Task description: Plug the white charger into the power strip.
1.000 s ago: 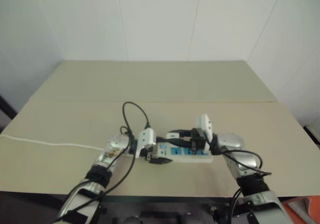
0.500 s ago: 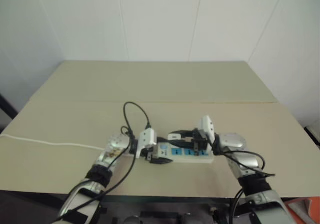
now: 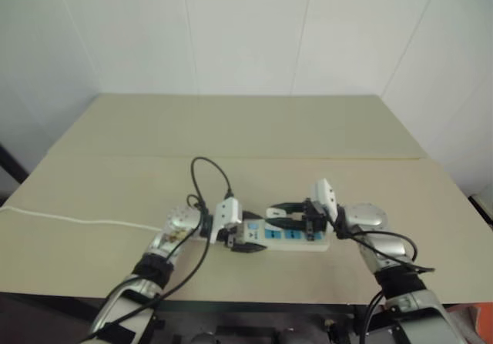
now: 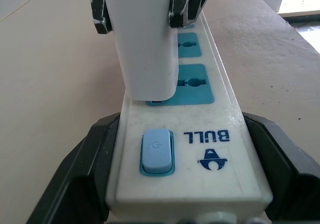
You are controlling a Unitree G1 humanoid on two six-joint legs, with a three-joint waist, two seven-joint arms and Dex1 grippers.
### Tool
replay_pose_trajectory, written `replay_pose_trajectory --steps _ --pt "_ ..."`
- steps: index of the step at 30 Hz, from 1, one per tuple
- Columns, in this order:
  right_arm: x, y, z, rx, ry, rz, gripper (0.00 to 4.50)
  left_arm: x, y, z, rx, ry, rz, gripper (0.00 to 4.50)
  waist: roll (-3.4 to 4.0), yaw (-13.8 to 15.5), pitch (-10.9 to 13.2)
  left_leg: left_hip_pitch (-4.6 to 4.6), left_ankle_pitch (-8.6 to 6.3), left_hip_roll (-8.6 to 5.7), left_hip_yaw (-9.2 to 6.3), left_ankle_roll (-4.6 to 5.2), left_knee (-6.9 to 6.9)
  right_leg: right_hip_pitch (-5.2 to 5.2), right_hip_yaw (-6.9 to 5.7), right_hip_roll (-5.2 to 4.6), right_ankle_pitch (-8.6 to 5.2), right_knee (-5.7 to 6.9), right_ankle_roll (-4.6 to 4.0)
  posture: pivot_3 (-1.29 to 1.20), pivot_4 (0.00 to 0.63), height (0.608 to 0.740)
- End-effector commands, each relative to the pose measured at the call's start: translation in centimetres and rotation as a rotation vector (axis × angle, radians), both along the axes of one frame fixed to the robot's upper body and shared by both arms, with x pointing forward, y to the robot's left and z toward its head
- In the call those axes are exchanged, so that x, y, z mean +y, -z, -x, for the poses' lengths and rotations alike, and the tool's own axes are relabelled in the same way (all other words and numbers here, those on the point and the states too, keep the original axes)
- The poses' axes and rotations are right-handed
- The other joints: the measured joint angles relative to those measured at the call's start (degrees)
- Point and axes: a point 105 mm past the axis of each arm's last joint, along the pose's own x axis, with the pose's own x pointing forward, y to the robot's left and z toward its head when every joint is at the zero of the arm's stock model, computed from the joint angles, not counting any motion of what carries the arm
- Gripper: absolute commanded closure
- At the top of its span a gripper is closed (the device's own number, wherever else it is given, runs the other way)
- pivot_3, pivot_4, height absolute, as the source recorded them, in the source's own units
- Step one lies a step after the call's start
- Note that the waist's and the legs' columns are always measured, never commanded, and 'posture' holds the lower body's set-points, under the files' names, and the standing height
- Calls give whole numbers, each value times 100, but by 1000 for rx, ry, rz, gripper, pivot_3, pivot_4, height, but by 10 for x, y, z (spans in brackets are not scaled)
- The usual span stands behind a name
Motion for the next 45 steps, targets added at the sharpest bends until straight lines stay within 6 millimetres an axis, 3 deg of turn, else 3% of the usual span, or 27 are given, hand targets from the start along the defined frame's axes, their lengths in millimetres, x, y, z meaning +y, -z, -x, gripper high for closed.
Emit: replay_pose_trajectory --steps 1,7,12,22,31,39,45 --pt "-24 10 -13 35 118 62 3332 19 24 2 56 -22 -110 1204 0 -1 0 2 0 0 0 0 0 2 0 0 0 0 0 0 150 740" --pt "2 -1 -16 -2 48 41 3332 21 25 1 56 -23 -114 1204 -1 -47 -1 16 0 2 0 0 0 15 0 2 0 2 1 0 150 740" --pt "18 2 -13 -6 -13 59 3332 22 25 0 52 -18 -122 1204 -2 -156 -1 23 0 3 -1 0 -9 16 1 4 0 3 0 0 150 740" --pt "-12 24 -16 24 56 148 3332 17 26 0 51 -11 -116 1204 -6 -156 -4 63 0 2 6 0 -37 39 11 3 -25 2 34 0 150 740" --pt "-24 28 -20 42 78 172 3332 17 25 2 48 -12 -107 1204 -7 -131 -5 62 0 0 7 0 -37 40 12 1 -25 -1 33 0 150 740" --pt "-22 31 -22 92 42 181 3332 22 27 6 48 -35 -106 1204 -7 -128 -5 62 0 1 8 0 -38 40 14 0 -23 -3 31 0 150 740" --pt "1 27 -21 66 -23 151 3332 24 27 8 51 -51 -100 1204 -8 -164 -6 69 0 2 8 0 -45 40 16 2 -24 -2 30 0 150 740"
